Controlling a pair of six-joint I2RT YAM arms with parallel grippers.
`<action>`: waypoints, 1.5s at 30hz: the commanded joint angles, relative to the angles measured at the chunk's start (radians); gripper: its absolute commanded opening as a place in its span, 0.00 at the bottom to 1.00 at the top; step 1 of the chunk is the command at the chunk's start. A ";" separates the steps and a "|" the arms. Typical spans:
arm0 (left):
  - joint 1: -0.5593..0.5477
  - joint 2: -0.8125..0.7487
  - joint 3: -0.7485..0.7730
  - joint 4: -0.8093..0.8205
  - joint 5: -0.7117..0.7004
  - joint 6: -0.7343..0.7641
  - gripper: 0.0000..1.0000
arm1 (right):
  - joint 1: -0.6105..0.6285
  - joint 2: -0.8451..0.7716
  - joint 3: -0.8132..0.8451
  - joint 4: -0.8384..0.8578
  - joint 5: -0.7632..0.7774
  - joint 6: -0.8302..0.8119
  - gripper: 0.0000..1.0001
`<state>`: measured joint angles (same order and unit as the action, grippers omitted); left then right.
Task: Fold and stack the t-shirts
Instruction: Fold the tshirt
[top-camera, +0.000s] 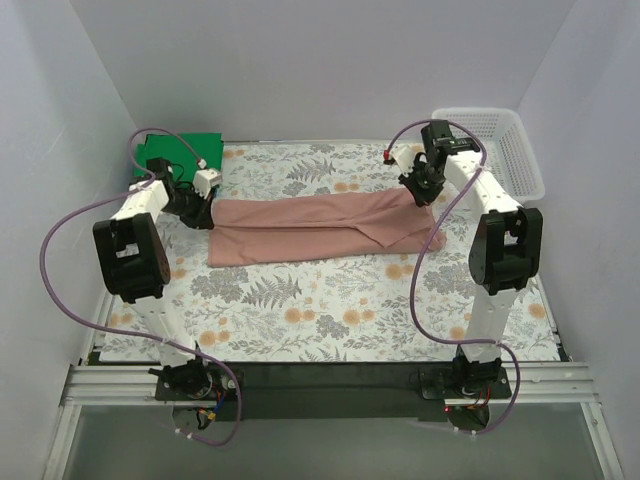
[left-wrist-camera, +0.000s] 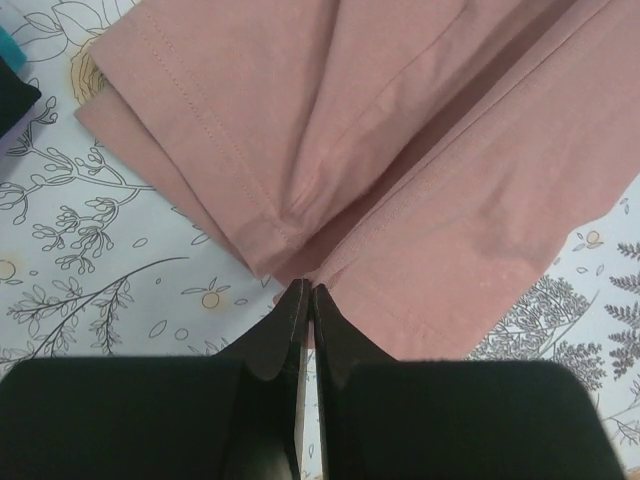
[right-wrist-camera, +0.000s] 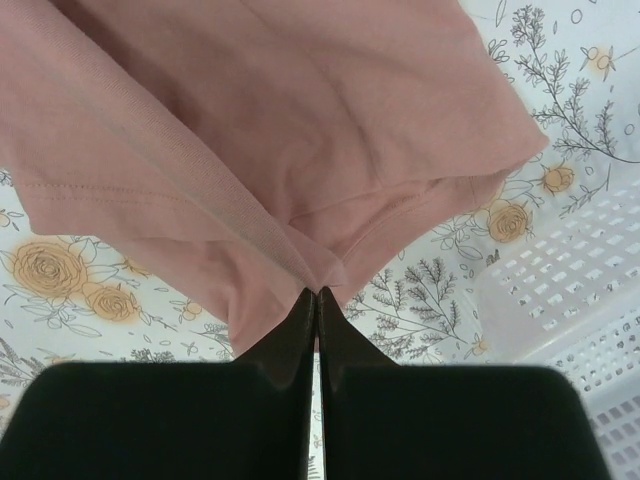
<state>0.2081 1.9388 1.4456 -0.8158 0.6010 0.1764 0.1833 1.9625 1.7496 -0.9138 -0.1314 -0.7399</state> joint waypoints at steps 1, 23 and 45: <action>0.007 0.009 0.039 0.038 0.013 -0.034 0.00 | -0.004 0.033 0.054 0.000 0.004 0.005 0.01; 0.004 -0.241 -0.198 0.050 0.011 -0.396 0.46 | -0.021 -0.266 -0.283 -0.036 -0.034 0.195 0.55; -0.093 -0.167 -0.353 0.208 -0.105 -0.494 0.47 | -0.096 -0.076 -0.371 0.154 0.079 0.231 0.39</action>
<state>0.1364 1.7546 1.1179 -0.6479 0.5343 -0.2897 0.0944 1.8721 1.3945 -0.7975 -0.0902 -0.5087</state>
